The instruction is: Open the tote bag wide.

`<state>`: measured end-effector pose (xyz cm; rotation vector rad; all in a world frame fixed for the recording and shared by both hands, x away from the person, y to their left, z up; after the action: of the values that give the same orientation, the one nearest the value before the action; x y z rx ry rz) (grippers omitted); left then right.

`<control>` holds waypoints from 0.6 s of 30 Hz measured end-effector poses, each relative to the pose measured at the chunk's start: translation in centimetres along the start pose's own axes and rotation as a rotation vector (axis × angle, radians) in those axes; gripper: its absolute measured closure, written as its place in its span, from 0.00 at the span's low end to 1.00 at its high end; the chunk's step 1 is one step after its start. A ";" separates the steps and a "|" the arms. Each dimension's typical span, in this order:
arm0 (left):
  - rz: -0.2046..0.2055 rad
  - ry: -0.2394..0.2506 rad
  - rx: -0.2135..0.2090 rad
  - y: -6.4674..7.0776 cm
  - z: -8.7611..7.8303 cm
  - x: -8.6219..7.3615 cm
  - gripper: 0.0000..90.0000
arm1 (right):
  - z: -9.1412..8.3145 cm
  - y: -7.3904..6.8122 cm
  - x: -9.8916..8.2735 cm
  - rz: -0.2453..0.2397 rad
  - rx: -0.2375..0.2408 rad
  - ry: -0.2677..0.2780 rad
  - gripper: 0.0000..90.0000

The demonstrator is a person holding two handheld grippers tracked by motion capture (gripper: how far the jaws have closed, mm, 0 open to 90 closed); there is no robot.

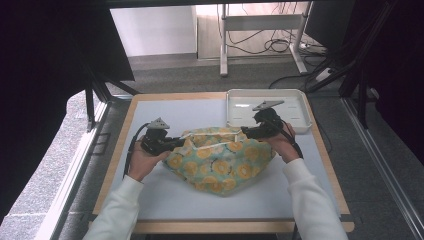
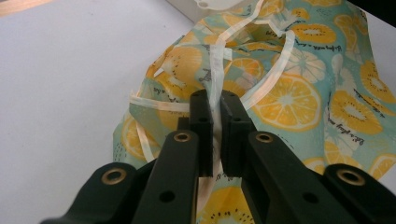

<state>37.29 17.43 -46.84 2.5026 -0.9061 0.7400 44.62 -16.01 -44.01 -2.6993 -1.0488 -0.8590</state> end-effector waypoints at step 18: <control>-0.002 -0.003 -0.006 0.0 0.1 0.0 0.95 | 3.0 1.4 -0.6 0.066 0.041 -0.093 0.31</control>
<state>37.32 17.39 -46.93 2.4996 -0.9049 0.7326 46.58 -16.45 -46.71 -2.7461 -0.9779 -0.6990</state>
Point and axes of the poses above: each handheld gripper's, and its own axes: z roughly forward along the jaws, x roughly out of its top, y roughly to its right, the point moved 2 cm from there along z, roughly forward along the jaws, and after that the axes turned 14 degrees about -y, right-handed, at the moved point
